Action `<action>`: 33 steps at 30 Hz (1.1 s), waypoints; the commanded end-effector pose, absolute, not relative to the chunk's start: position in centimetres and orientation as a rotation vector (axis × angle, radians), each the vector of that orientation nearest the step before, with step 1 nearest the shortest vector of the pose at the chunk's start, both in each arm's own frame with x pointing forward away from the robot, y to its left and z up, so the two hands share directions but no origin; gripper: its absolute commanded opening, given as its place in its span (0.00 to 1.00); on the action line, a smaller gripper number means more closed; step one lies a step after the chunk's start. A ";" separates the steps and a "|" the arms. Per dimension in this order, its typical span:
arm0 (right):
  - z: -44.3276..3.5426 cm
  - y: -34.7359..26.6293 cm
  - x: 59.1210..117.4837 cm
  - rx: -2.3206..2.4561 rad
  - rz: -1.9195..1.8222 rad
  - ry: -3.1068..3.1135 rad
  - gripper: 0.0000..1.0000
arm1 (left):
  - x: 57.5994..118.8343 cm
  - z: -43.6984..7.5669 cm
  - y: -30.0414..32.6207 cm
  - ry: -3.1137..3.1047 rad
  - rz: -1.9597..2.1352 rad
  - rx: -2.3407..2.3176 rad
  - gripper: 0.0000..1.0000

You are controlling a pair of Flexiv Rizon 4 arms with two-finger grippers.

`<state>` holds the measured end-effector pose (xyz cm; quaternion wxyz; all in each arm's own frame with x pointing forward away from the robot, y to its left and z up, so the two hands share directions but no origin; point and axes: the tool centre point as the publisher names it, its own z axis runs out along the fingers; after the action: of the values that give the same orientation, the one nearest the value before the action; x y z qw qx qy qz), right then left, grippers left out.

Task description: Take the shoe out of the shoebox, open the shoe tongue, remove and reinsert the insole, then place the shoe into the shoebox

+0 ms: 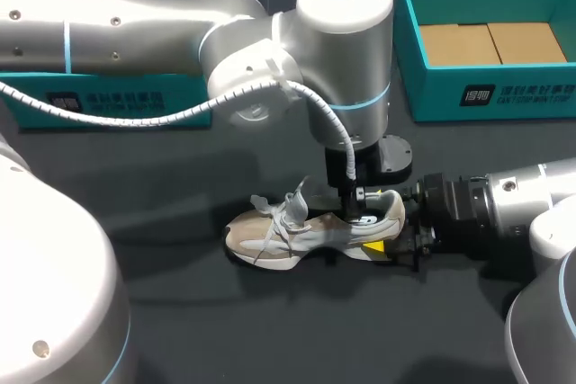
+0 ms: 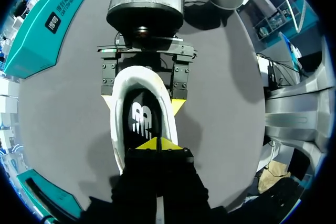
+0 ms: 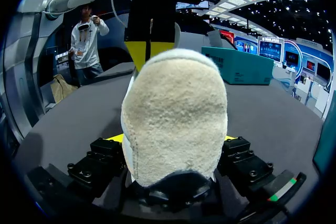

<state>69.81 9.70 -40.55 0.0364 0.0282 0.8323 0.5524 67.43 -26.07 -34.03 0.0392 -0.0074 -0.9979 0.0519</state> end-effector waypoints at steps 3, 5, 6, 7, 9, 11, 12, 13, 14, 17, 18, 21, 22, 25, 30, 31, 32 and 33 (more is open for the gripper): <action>-40.5 9.7 69.7 0.088 1.692 2.557 0.00 | 67.9 -35.6 -26.3 -3.026 0.122 -0.024 0.00; -40.5 9.7 69.7 0.088 1.692 2.557 0.00 | 67.8 -35.9 -26.0 -3.003 0.110 -0.031 0.00; -40.5 9.7 69.7 0.088 1.692 2.557 0.00 | 67.8 -36.0 -25.9 -2.994 0.102 -0.032 0.00; -40.5 9.7 69.7 0.088 1.692 2.557 0.00 | 67.7 -36.2 -25.7 -2.990 0.096 -0.037 0.00; -40.5 9.7 69.7 0.088 1.692 2.557 0.00 | 67.6 -36.4 -25.2 -2.974 0.080 -0.054 0.00; -40.5 9.7 69.7 0.088 1.692 2.557 0.00 | 67.5 -36.7 -24.8 -2.968 0.072 -0.061 0.00; -40.5 9.7 69.7 0.088 1.692 2.557 0.00 | 67.5 -36.8 -24.6 -2.961 0.062 -0.071 0.00; -40.5 9.7 69.7 0.088 1.692 2.557 0.00 | 67.4 -36.9 -24.4 -2.956 0.056 -0.076 0.00; -40.5 9.7 69.7 0.088 1.692 2.557 0.00 | 67.3 -37.0 -24.1 -2.954 0.054 -0.079 0.00; -40.5 9.7 69.7 0.088 1.692 2.557 0.00 | 66.9 -37.1 -23.4 -2.944 0.049 -0.099 0.00; -40.5 9.7 69.7 0.088 1.692 2.557 0.00 | 66.8 -37.2 -23.2 -2.943 0.050 -0.105 0.00; -40.5 9.7 69.7 0.088 1.692 2.557 0.00 | 66.4 -37.2 -22.5 -2.940 0.057 -0.127 0.00; -40.5 9.7 69.7 0.088 1.692 2.557 0.00 | 66.3 -37.2 -22.3 -2.941 0.061 -0.133 0.00; -40.5 9.7 69.7 0.088 1.692 2.557 0.00 | 65.9 -37.1 -21.8 -2.943 0.065 -0.150 0.00; -40.5 9.7 69.7 0.088 1.692 2.557 0.00 | 65.7 -37.4 -21.6 -2.950 0.075 -0.156 0.00; -40.5 9.7 69.7 0.088 1.692 2.557 0.00 | 65.7 -37.6 -21.6 -2.955 0.075 -0.153 0.00; -40.5 9.7 69.7 0.088 1.692 2.557 0.00 | 65.7 -37.8 -21.7 -2.959 0.072 -0.154 0.00; -40.5 9.7 69.7 0.088 1.692 2.557 0.00 | 65.7 -37.9 -21.8 -2.959 0.071 -0.155 0.00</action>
<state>69.76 9.74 -40.52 0.0364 0.0277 0.8323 0.5525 66.18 -21.92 -37.51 0.0914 -0.0521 -0.9942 0.0221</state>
